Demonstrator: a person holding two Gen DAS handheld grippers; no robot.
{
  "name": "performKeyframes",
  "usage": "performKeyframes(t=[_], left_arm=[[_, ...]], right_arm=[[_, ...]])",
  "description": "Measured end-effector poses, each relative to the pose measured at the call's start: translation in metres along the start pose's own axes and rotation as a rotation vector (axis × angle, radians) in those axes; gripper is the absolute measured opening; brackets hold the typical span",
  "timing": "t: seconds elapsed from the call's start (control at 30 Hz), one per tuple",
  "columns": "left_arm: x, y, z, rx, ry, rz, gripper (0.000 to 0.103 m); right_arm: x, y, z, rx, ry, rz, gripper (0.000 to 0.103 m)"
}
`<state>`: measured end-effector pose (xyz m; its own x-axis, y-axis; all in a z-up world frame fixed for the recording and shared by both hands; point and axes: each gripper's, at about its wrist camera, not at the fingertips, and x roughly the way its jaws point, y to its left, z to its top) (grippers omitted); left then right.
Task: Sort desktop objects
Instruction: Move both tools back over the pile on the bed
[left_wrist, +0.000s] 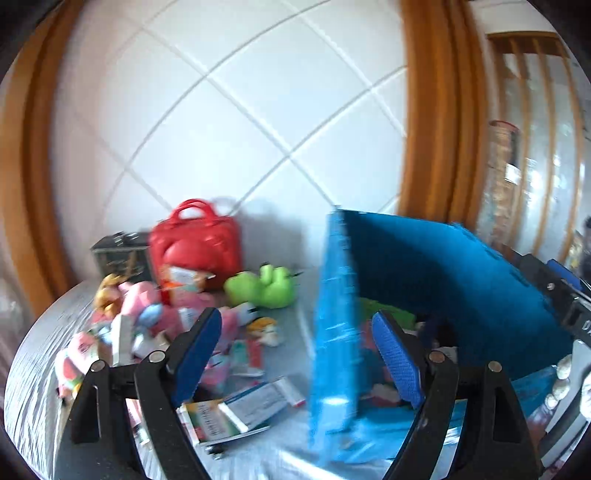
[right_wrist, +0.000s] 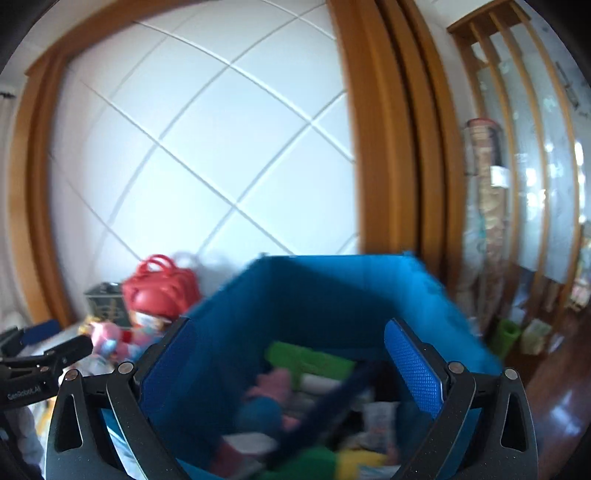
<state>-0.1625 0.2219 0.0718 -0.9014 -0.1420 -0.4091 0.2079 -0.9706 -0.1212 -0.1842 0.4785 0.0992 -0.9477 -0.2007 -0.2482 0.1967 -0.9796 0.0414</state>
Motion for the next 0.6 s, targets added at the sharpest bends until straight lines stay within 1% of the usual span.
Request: performKeyframes(t=[0.07, 0.13, 0.17, 0.23, 0.33, 0.43, 0.5, 0.6], left_arm=[[-0.003, 0.033, -0.009, -0.031, 0.011, 0.053, 0.084], [-0.007, 0.069, -0.02, -0.071, 0.017, 0.107, 0.084], [-0.007, 0.091, -0.027, -0.095, 0.032, 0.152, 0.084], [-0.008, 0.126, -0.039, -0.131, 0.054, 0.223, 0.084], [-0.01, 0.181, -0.062, -0.185, 0.09, 0.33, 0.084], [-0.011, 0.234, -0.084, -0.227, 0.13, 0.413, 0.084], [-0.011, 0.264, -0.097, -0.255, 0.162, 0.448, 0.084], [-0.006, 0.304, -0.115, -0.275, 0.233, 0.486, 0.084]], right_arm=[[0.006, 0.021, 0.0, 0.004, -0.002, 0.076, 0.103], [0.009, 0.045, 0.001, -0.003, -0.025, 0.145, 0.103], [0.009, 0.061, 0.002, -0.016, -0.036, 0.184, 0.103], [0.007, 0.087, 0.001, -0.047, -0.054, 0.239, 0.103], [0.007, 0.133, -0.001, -0.111, -0.071, 0.296, 0.103], [0.015, 0.175, -0.009, -0.143, -0.039, 0.342, 0.103], [0.024, 0.201, -0.019, -0.147, 0.003, 0.371, 0.103], [0.039, 0.232, -0.036, -0.158, 0.063, 0.386, 0.103]])
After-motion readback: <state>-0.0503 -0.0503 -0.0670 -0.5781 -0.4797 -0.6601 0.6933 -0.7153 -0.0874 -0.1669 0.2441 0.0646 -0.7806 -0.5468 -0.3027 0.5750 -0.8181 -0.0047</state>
